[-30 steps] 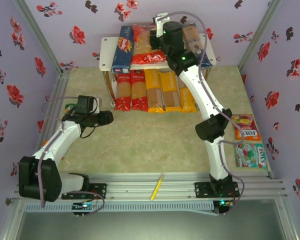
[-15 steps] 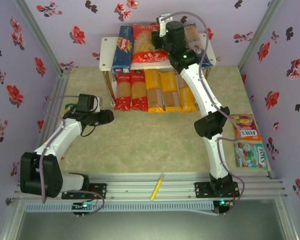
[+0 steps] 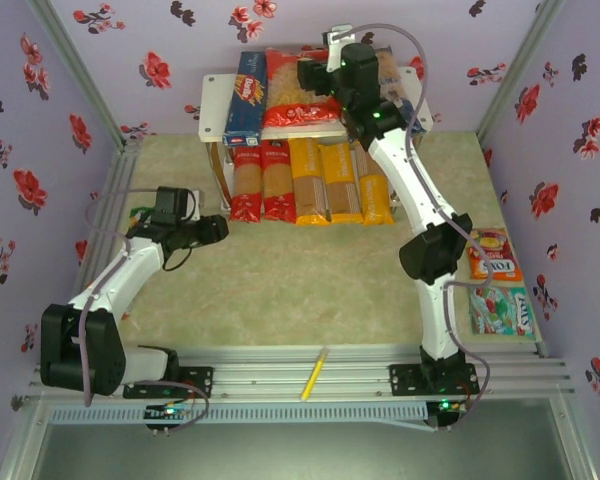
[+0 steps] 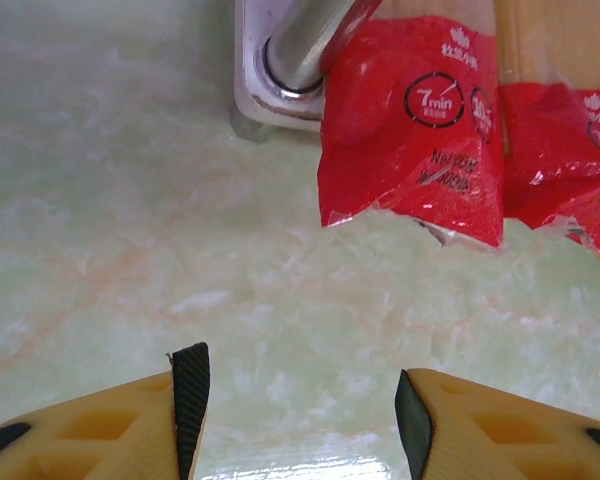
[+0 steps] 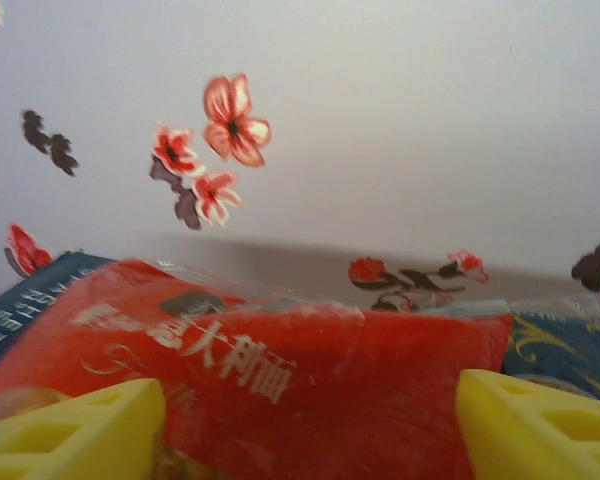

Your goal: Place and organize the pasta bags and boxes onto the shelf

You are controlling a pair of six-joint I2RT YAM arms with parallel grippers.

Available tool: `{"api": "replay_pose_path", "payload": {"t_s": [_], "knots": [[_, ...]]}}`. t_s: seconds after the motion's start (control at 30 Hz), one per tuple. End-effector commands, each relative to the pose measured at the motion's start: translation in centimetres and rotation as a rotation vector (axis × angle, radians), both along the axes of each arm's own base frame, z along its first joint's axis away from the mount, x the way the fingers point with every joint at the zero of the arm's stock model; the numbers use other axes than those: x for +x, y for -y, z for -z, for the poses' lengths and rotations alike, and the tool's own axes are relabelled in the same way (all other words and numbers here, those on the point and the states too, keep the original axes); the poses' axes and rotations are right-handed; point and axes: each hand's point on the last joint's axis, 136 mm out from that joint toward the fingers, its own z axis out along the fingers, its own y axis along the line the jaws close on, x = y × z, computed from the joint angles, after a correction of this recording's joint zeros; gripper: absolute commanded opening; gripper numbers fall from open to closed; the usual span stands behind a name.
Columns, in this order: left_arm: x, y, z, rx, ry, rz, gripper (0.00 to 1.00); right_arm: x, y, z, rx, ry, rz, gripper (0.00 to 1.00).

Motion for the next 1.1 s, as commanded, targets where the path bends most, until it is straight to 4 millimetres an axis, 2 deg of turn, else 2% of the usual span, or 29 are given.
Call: {"api": "replay_pose_path", "payload": {"t_s": [0.0,0.1,0.2,0.3,0.43,0.53,0.63,0.8,0.9,0.97,1.07], "knots": [[0.6,-0.4,-1.0,-0.013,0.057,-0.026,0.54,-3.6,0.8,-9.3,0.141,0.229,-0.046,0.82],[1.0,-0.6,-1.7,-0.014,0.084,-0.038,0.54,-5.6,2.1,-13.0,0.182,0.313,-0.032,0.84],[1.1,-0.8,-2.4,-0.012,0.108,-0.052,0.54,-8.4,3.9,-15.8,0.197,0.372,-0.008,0.86],[1.0,-1.4,-2.9,-0.006,0.139,-0.074,0.54,-11.4,7.0,-16.4,0.188,0.389,0.075,0.86],[0.8,-2.3,-3.9,0.002,0.2,-0.107,0.55,-15.7,11.5,-14.4,0.161,0.386,0.197,0.86],[0.7,-3.3,-5.0,0.02,0.256,-0.146,0.56,-18.7,15.5,-11.1,0.118,0.331,0.332,0.86],[0.7,-4.3,-6.2,0.044,0.313,-0.186,0.58,-21.4,19.6,-6.6,0.052,0.225,0.483,0.86],[0.5,-6.1,-8.0,0.086,0.39,-0.258,0.64,-26.2,26.0,3.6,-0.024,0.024,0.734,0.92],[0.4,-7.0,-8.6,0.12,0.409,-0.293,0.7,-28.8,28.6,9.6,-0.028,-0.075,0.835,0.95],[0.3,-7.3,-8.6,0.14,0.413,-0.3,0.71,-30.1,30.1,12.5,-0.037,-0.114,0.894,0.96],[0.4,-8.0,-7.9,0.169,0.405,-0.327,0.72,-31.3,31.8,15.5,-0.045,-0.154,0.96,0.97]]}}
